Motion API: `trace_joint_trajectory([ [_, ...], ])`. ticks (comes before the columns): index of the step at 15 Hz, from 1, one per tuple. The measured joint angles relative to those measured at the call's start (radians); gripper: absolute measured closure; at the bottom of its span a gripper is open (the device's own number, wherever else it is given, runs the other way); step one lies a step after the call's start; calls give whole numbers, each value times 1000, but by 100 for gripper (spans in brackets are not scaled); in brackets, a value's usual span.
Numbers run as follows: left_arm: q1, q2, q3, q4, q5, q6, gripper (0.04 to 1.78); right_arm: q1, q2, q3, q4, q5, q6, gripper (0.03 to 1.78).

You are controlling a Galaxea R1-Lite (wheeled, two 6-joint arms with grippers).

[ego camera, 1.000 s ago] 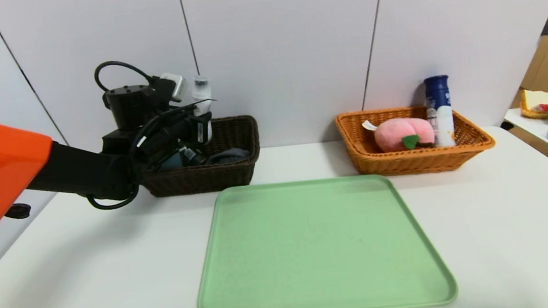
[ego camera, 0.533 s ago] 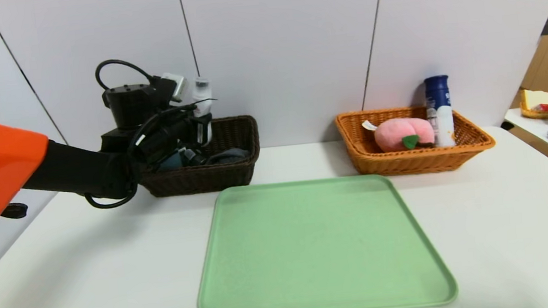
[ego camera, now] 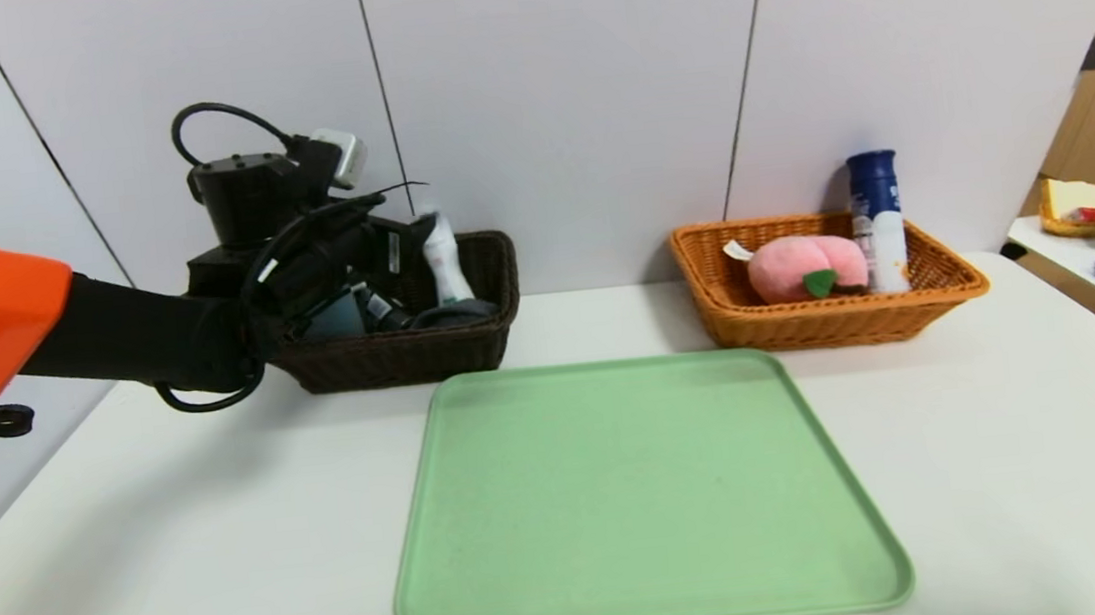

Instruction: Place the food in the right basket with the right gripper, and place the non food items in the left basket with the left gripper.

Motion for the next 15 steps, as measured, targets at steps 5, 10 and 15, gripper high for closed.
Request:
trace_joint_trajectory([
  [5,13,-151,60,19,6,-3,31,0,-5,-18,8,0,0,11],
  [10,90,-513,344,90,60,-3,22,0,-38,-62,44,-5,-2,11],
  [15,169,-992,803,109,96,9,17,0,-238,-91,286,-1,-3,11],
])
